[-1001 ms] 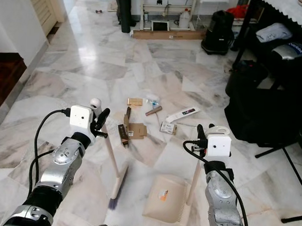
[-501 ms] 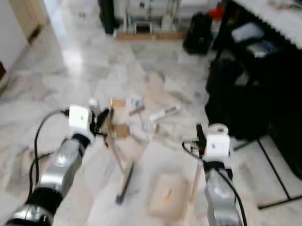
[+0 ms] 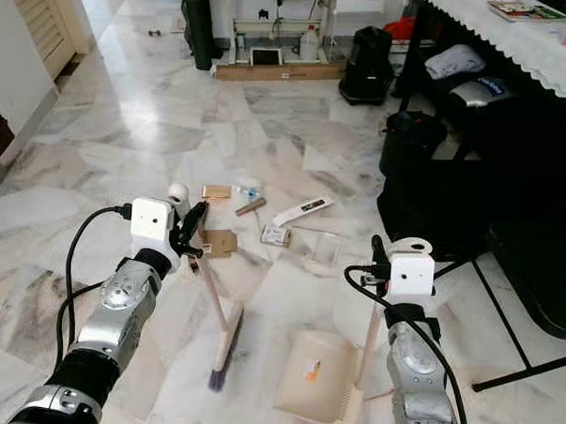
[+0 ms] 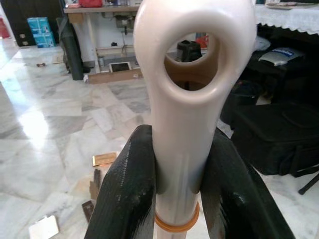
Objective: Sweep floor
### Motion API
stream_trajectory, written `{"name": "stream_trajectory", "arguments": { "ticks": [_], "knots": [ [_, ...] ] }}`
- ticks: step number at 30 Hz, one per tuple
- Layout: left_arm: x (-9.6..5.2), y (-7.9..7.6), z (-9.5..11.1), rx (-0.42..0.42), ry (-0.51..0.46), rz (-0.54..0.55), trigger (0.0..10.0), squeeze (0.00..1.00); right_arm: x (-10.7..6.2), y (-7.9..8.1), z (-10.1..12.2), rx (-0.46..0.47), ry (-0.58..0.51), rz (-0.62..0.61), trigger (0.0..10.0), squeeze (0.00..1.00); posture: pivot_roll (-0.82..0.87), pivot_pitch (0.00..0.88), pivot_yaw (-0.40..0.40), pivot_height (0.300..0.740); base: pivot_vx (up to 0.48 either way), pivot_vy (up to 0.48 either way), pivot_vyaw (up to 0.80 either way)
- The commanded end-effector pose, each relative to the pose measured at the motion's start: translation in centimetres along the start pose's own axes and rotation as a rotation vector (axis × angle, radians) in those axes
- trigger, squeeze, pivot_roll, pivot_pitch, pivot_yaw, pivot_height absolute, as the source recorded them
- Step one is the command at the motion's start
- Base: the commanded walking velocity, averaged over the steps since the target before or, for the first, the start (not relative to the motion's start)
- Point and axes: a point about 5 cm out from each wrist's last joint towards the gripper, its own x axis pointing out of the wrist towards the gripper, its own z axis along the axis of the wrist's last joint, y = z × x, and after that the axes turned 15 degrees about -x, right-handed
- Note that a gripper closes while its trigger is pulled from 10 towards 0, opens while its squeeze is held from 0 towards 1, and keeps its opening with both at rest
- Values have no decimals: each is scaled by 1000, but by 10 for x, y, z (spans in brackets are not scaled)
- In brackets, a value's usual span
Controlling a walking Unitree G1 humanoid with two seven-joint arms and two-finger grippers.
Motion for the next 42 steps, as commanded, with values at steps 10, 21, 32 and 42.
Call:
{"name": "stream_trajectory", "arguments": {
  "ticks": [10,21,32,42],
  "knots": [
    [2,1,9,14,-34,-9,10000,0,6,-3,11,-13,-44,-16,10000,0,43,55,15,740,280,0,-80],
    [5,-2,9,19,-29,-26,10000,0,6,-5,4,-24,-1,-30,10000,0,42,40,22,740,306,0,0],
    [4,-2,9,18,-29,-34,10000,0,8,-4,8,29,-9,-43,10000,0,45,44,27,740,317,0,-214],
    [5,-1,10,16,-32,-27,10000,0,6,-5,9,10,-26,-40,10000,0,47,55,23,740,317,0,-79]
  ]
}}
